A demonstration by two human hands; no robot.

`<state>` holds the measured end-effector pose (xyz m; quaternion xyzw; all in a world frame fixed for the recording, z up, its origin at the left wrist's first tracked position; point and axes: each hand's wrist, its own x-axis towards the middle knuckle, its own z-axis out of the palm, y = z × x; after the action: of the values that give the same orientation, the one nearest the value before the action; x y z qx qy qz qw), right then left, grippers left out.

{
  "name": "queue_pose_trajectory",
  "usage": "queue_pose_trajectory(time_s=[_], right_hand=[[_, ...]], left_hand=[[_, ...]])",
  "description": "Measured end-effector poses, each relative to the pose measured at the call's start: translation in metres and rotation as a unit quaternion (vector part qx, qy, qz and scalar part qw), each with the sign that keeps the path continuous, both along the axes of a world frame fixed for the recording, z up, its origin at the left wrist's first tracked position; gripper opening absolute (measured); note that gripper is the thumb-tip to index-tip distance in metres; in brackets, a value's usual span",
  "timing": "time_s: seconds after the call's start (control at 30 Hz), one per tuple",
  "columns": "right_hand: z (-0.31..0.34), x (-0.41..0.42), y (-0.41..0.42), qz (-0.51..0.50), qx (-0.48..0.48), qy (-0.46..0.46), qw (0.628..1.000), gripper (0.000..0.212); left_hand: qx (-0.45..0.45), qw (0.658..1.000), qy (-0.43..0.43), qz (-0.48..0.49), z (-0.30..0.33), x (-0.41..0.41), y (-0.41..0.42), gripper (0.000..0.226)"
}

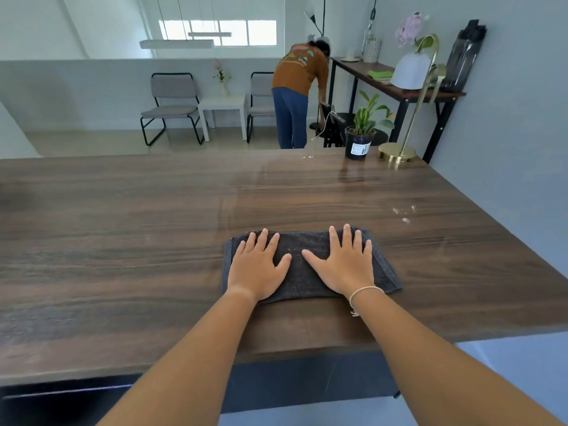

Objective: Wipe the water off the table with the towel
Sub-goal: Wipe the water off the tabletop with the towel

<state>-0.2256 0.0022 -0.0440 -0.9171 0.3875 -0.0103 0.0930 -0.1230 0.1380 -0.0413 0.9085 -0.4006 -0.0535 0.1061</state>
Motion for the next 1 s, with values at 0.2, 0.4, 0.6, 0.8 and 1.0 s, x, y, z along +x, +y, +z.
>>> queue_pose_trajectory(time_s=[0.2, 0.4, 0.6, 0.8, 1.0], right_hand=[[-0.001, 0.063, -0.056, 0.014, -0.007, 0.0, 1.0, 0.092], [-0.002, 0.147, -0.129, 0.031, -0.004, -0.001, 1.0, 0.093], [-0.005, 0.219, -0.192, 0.046, -0.008, -0.007, 0.999, 0.092], [-0.007, 0.27, -0.232, 0.057, -0.012, -0.011, 0.998, 0.09], [-0.01, 0.293, -0.252, 0.027, 0.0, -0.043, 0.999, 0.075]], left_hand=[[0.011, 1.0, 0.002, 0.017, 0.0, 0.06, -0.055, 0.064], [0.019, 0.999, -0.001, 0.034, -0.002, 0.14, -0.124, 0.064], [0.028, 0.998, -0.007, 0.054, -0.003, 0.208, -0.184, 0.064], [0.023, 0.997, -0.009, 0.069, -0.004, 0.256, -0.222, 0.062], [0.027, 0.998, 0.01, 0.059, -0.003, 0.277, -0.236, 0.057]])
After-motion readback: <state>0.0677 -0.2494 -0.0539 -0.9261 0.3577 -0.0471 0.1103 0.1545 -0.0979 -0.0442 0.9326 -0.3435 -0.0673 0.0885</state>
